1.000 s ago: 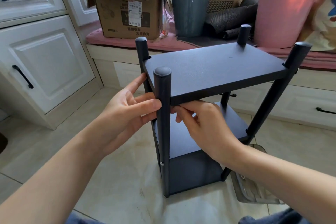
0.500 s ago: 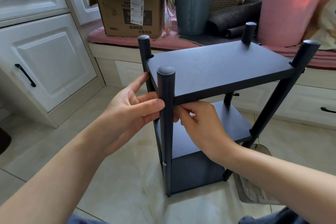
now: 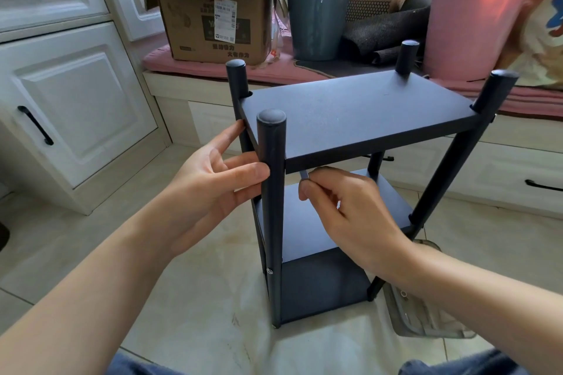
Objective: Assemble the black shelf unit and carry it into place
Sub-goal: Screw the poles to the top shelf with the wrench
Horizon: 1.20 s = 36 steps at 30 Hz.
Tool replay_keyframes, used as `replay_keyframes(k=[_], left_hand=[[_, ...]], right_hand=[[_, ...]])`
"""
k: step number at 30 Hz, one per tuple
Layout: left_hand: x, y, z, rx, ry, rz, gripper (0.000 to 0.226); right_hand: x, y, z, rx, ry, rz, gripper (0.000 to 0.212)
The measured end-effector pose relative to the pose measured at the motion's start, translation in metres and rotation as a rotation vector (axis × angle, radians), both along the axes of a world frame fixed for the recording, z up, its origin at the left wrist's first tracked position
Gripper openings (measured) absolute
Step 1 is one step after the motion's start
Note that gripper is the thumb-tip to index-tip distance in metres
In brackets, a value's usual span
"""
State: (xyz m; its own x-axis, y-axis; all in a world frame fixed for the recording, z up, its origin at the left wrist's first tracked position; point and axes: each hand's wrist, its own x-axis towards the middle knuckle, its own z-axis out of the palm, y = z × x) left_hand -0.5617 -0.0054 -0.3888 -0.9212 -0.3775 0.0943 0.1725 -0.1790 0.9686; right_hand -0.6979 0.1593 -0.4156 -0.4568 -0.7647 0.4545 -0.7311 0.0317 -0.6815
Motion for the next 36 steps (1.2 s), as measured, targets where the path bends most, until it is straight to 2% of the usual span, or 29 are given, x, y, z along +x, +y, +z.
replay_keyframes(k=[9,14,18,21,23,29,36], left_hand=[[0.0,0.0,0.0,-0.01,-0.001,0.003,0.099],[-0.001,-0.001,0.0,-0.006,0.006,-0.004,0.098],[-0.001,0.001,0.001,0.005,0.018,-0.014,0.098],[-0.001,0.002,0.001,0.007,0.018,-0.006,0.098],[-0.001,0.003,0.001,0.006,0.017,-0.004,0.097],[0.0,0.004,0.003,0.019,0.031,-0.017,0.098],[0.0,0.003,0.002,0.022,0.016,-0.005,0.097]], right_hand=[[0.001,0.001,0.008,0.024,0.16,-0.017,0.028],[0.004,-0.008,0.0,0.045,0.064,-0.016,0.023],[0.007,-0.016,-0.003,-0.026,-0.006,0.01,0.025],[0.01,-0.022,0.0,-0.045,-0.049,0.0,0.047],[0.01,-0.026,0.0,-0.048,-0.074,-0.013,0.051],[0.01,-0.034,-0.004,-0.041,-0.21,0.022,0.028],[0.007,-0.021,-0.009,0.013,-0.159,0.014,0.031]])
